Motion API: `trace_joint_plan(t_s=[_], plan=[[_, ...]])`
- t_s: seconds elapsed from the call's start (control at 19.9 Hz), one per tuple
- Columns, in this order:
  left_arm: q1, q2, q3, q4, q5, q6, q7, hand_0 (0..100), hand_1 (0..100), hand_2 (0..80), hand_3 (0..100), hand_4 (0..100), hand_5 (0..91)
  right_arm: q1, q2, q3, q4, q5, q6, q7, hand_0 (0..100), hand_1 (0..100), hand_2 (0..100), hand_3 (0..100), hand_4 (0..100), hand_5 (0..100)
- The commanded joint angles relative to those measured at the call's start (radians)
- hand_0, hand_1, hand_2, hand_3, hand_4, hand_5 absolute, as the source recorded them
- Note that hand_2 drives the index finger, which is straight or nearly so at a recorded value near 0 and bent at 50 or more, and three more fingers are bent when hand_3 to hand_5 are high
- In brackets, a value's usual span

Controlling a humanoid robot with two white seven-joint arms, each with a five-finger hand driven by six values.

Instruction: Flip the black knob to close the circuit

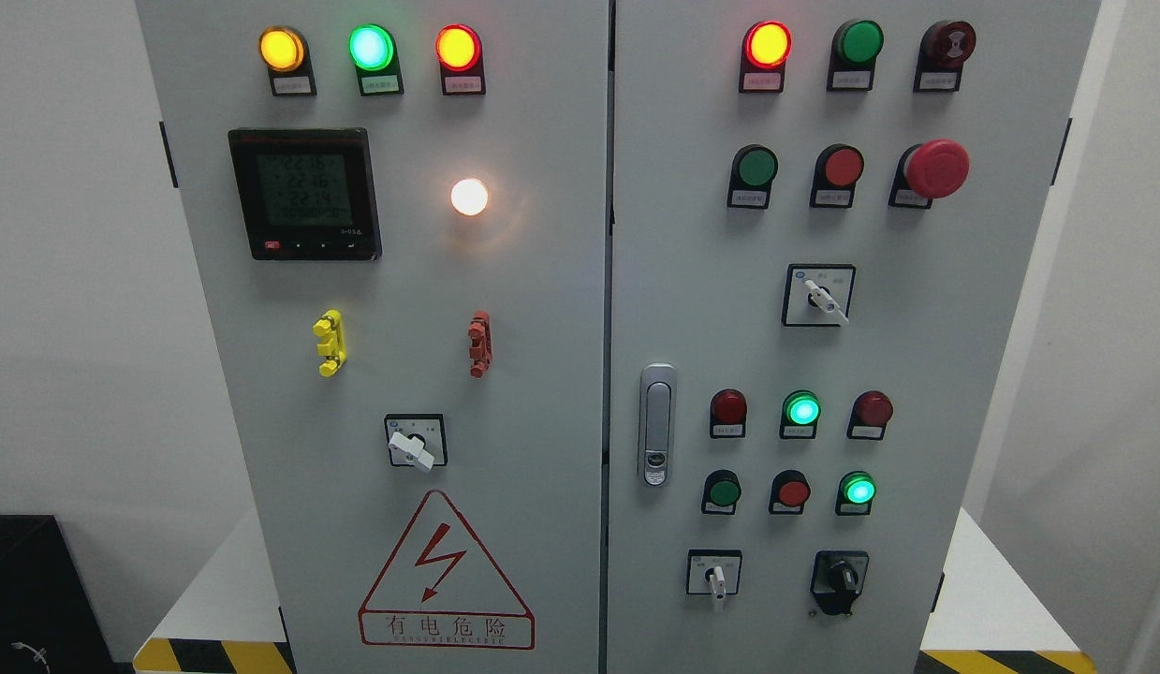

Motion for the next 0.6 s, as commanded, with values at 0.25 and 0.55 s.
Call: trace_joint_plan(t_s=[0.25, 0.55], plan=[[0.0, 0.0, -0.02, 0.023, -0.021, 0.0, 0.0, 0, 0, 0.0, 0, 0, 0.0, 0.0, 0.0, 0.001, 0.0, 0.0, 0.0, 0.0, 11, 19, 0, 0, 0, 0], [0.0, 0.0, -0.02, 0.023, -0.021, 0.0, 0.0, 0, 0, 0.0, 0, 0, 0.0, 0.0, 0.0, 0.016, -0.005, 0.016, -0.024, 0.0, 12, 19, 0, 0, 0, 0]])
